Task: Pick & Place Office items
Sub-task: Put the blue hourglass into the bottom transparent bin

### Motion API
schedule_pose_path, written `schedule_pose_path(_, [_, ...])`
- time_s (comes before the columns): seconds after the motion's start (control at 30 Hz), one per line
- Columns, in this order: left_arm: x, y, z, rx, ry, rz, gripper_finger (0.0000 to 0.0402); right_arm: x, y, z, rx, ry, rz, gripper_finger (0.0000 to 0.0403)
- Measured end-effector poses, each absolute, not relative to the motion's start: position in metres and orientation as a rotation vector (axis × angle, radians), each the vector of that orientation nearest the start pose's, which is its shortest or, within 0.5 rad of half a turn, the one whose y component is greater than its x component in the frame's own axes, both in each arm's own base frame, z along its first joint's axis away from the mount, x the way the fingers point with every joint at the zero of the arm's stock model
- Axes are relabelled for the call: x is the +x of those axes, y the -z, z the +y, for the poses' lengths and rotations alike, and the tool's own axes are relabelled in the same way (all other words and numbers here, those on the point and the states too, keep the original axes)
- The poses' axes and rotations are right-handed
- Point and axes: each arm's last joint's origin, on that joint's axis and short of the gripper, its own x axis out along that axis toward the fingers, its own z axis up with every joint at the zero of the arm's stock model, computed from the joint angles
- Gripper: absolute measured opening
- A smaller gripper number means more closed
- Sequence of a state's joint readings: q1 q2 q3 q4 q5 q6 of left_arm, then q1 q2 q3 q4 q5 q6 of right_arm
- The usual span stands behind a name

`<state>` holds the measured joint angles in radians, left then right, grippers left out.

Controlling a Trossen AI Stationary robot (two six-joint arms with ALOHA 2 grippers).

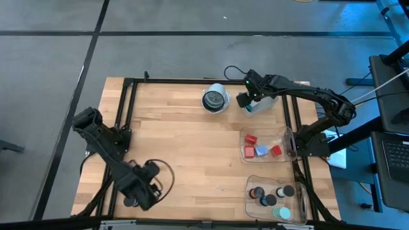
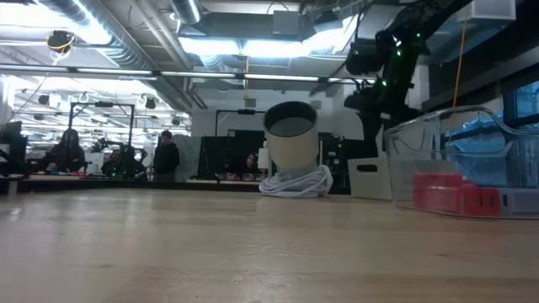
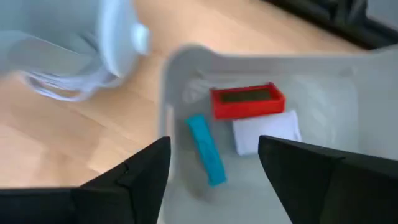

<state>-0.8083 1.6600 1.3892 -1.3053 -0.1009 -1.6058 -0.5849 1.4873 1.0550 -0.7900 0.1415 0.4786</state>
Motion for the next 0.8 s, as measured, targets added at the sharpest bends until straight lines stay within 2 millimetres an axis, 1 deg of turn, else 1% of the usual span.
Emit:
schedule_pose_path(0.13, [0.186,-0.250,-0.222,-0.695,-0.788,1.435,0.0283,0.240,-0.244,-0.154,0.645,0.885,1.004,0.0241])
schedule_pose_path(0.23, [0.175,-0.248,-0.230,-0.754,-0.845,1.477,0.0283,0.247,-0.253,-0.150,0.617,0.854,0.979,0.0241])
schedule_pose_path(0.4, [0.161,-0.248,-0.240,-0.807,-0.902,1.454,0.0283,0.254,-0.258,-0.141,0.598,0.815,0.970,0.0240])
schedule_pose_path(0.5, [0.157,-0.248,-0.246,-0.844,-0.902,1.440,0.0283,0.257,-0.258,-0.137,0.594,0.802,0.973,0.0240])
schedule_pose_path(0.7, [0.153,-0.248,-0.258,-0.921,-0.833,1.411,0.0283,0.260,-0.258,-0.131,0.600,0.793,0.971,0.0240])
schedule_pose_path(0.8, [0.150,-0.248,-0.261,-0.938,-0.831,1.382,0.0283,0.260,-0.258,-0.130,0.602,0.784,0.972,0.0240])
